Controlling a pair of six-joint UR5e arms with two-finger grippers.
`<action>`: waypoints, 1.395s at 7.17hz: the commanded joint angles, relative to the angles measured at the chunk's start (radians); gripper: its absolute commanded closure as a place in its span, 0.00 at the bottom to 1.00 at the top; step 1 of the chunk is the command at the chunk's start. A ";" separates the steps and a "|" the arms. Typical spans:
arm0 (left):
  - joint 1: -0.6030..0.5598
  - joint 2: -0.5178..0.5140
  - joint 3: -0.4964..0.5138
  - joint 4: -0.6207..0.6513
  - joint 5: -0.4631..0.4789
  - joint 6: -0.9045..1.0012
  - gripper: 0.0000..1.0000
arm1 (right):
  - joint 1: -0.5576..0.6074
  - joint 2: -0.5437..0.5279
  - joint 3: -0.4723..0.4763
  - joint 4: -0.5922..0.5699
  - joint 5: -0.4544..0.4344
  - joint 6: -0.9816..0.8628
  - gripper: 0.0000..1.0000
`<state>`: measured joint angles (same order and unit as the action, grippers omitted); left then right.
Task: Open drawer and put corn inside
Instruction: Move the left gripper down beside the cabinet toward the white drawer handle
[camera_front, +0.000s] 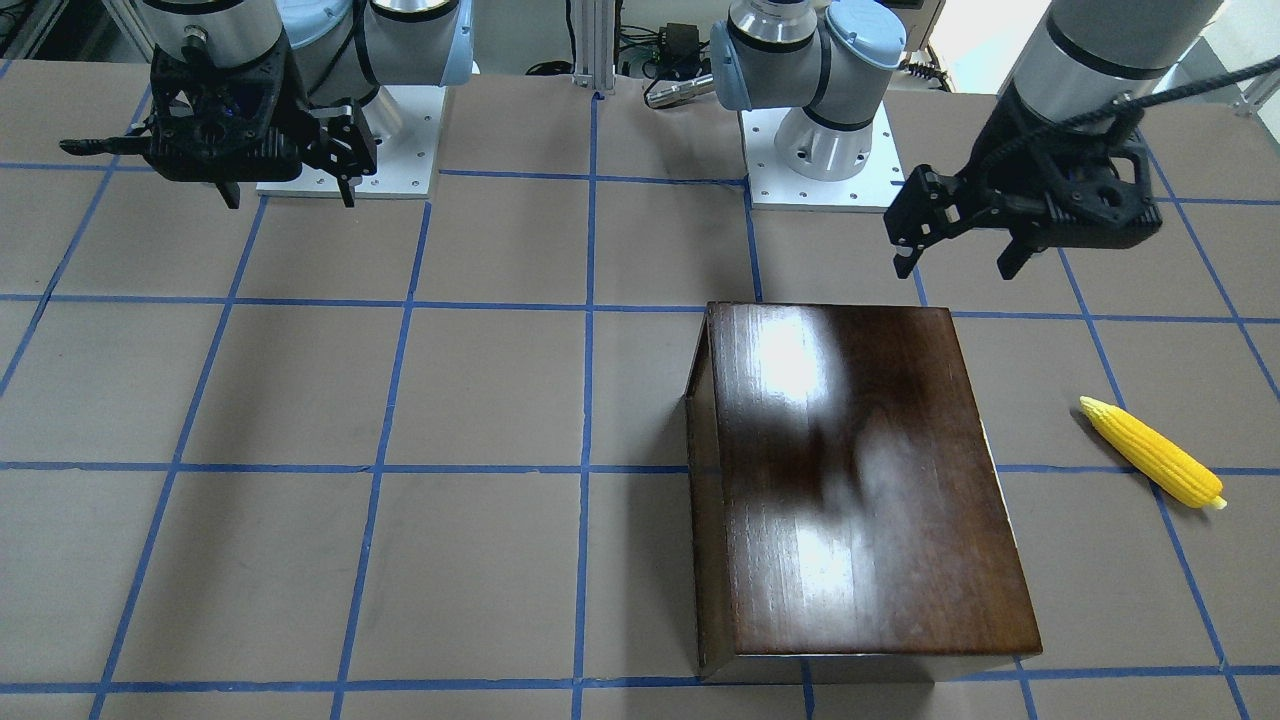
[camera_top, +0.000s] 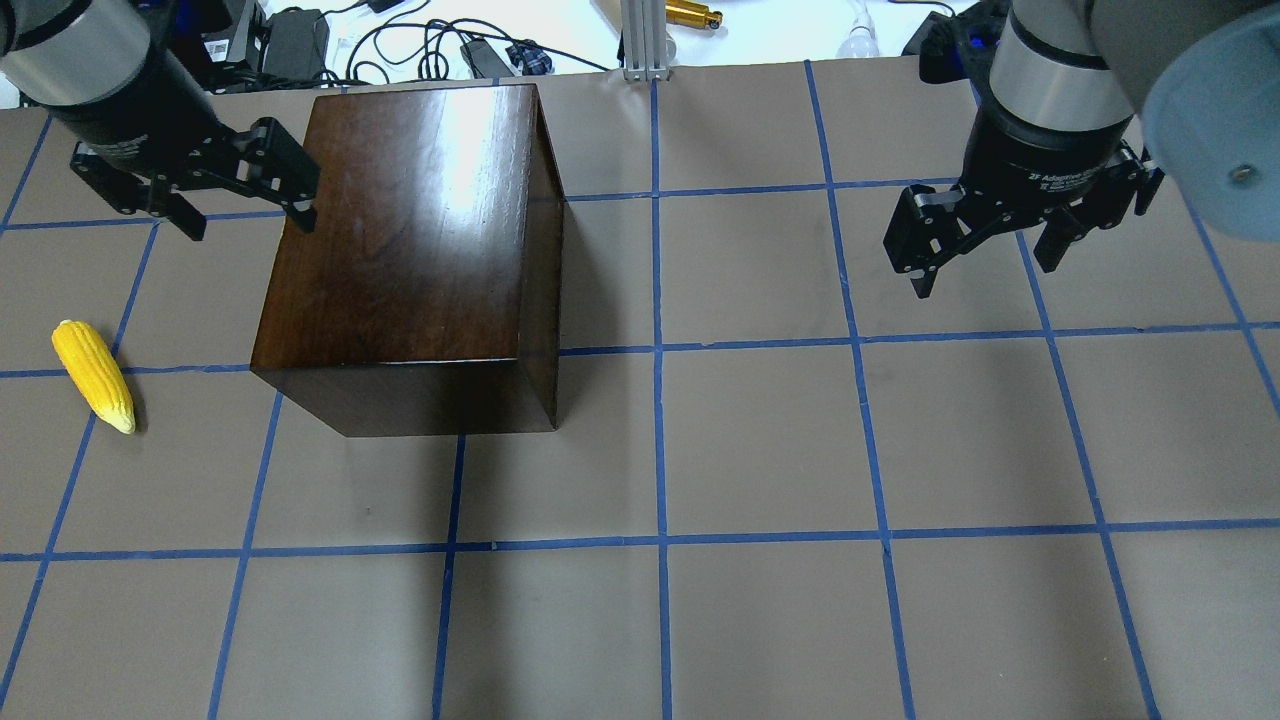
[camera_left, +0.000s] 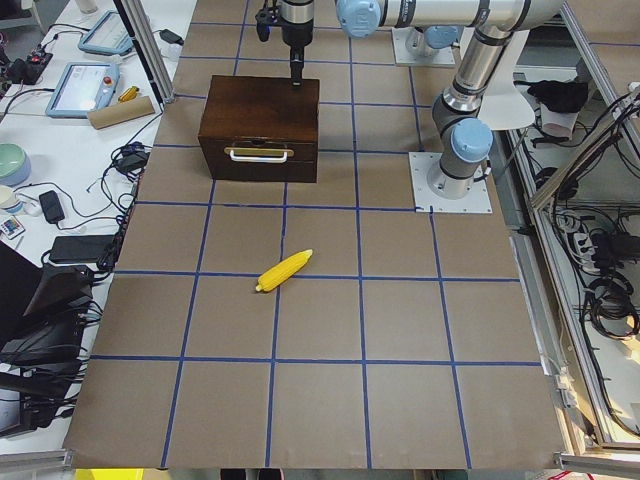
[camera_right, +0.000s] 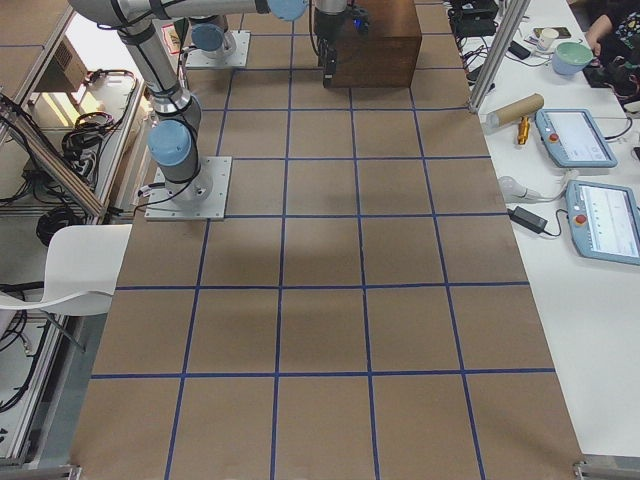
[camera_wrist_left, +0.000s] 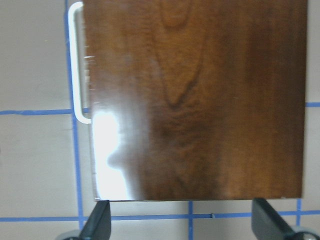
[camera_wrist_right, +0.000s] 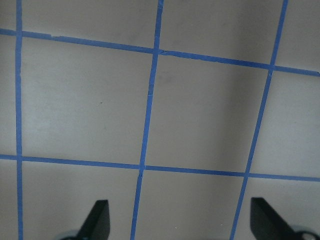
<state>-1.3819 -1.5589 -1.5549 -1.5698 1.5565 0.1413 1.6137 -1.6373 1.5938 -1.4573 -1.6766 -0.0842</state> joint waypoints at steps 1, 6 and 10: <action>0.175 -0.019 -0.011 0.010 -0.001 0.111 0.00 | 0.000 0.000 0.000 0.000 0.000 0.000 0.00; 0.362 -0.139 -0.007 0.085 -0.003 0.395 0.00 | 0.000 -0.001 0.000 0.000 0.000 0.000 0.00; 0.356 -0.347 -0.007 0.212 -0.016 0.393 0.00 | 0.000 0.001 0.000 0.000 0.000 0.000 0.00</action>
<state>-1.0245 -1.8505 -1.5615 -1.3852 1.5500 0.5360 1.6138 -1.6372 1.5938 -1.4573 -1.6767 -0.0832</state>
